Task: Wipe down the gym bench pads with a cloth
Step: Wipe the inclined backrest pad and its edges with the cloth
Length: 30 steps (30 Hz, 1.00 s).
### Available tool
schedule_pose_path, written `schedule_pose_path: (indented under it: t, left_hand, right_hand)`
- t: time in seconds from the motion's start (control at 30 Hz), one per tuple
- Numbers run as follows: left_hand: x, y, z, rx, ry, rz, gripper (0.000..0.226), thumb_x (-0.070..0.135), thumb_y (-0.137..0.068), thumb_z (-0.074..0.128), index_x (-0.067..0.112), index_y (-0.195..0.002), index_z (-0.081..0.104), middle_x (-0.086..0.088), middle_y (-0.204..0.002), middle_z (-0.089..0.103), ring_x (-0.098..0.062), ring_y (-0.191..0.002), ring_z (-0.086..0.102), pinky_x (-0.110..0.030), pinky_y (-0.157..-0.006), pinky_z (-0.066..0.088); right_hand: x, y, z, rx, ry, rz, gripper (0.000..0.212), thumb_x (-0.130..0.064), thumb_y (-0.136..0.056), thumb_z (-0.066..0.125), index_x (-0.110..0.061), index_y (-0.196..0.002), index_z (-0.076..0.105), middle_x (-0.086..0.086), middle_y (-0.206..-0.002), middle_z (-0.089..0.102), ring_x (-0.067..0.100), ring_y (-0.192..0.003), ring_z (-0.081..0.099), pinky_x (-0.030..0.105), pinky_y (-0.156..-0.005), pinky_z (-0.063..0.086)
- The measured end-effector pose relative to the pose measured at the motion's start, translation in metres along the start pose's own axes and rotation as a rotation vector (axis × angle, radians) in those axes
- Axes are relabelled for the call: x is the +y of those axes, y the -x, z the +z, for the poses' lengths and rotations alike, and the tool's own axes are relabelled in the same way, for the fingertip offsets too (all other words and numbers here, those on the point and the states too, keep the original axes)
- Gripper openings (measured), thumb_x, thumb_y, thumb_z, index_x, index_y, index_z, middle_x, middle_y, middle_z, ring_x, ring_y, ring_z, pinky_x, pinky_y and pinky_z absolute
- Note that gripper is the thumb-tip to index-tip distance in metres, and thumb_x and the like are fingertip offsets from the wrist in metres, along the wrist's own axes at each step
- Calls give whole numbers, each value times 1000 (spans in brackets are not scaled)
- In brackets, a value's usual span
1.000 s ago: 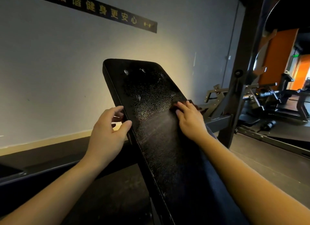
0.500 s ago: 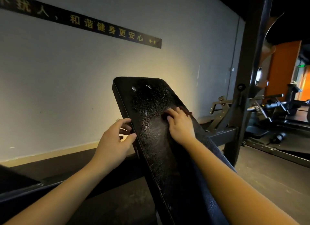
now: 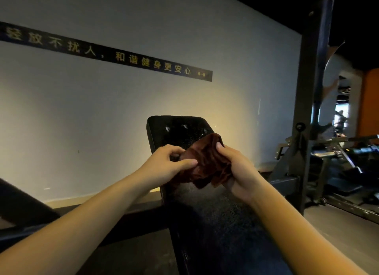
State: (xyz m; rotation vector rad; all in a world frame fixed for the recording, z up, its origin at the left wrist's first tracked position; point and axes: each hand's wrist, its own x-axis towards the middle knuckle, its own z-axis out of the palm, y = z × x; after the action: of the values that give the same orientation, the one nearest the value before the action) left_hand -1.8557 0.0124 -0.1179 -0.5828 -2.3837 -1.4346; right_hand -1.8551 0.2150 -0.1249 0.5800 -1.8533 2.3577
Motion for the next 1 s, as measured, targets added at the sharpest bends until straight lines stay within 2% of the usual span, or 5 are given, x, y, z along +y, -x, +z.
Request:
schedule_pose_path:
  t: [0.37,0.53,0.73,0.93,1.0]
  left_hand:
    - [-12,-5,-6,276,-20,25,9,25,-89,77,18,-87,73,-2,-85,74,-19,-87,72,-38,-79,60]
    - [-29,-25,-30,19,367,-144,15,18,-100,63,17,-109,75,-2,-99,79,-21,-101,74,-29,-87,57]
    - [-30,-41,-43,-364,691,-256,40,21,-89,69,3,-125,70,-19,-119,72,-31,-109,70,-38,-88,58]
    - [-42,-64,-45,-139,458,-242,49,35,-82,82,8,-120,67,-11,-102,74,-22,-89,71,-29,-69,59]
    - [-54,-73,-54,-15,320,-182,41,37,-81,84,15,-111,67,-8,-101,75,-21,-91,72,-31,-72,59]
  right_hand:
    - [35,-11,9,-54,43,96,25,-14,-93,68,-2,-115,73,22,-114,73,39,-115,67,58,-105,49]
    - [29,-28,9,-170,-18,58,38,-8,-92,66,-1,-129,65,24,-133,64,37,-130,57,53,-117,37]
    - [20,-46,31,-191,139,-158,39,-15,-83,72,-1,-120,70,26,-125,66,35,-120,64,42,-106,51]
    - [23,-73,41,-50,266,-199,28,-24,-79,79,-7,-96,64,14,-95,68,23,-93,65,32,-83,53]
    - [18,-78,35,4,209,-148,32,-28,-73,86,-13,-93,66,14,-96,68,27,-94,65,45,-87,53]
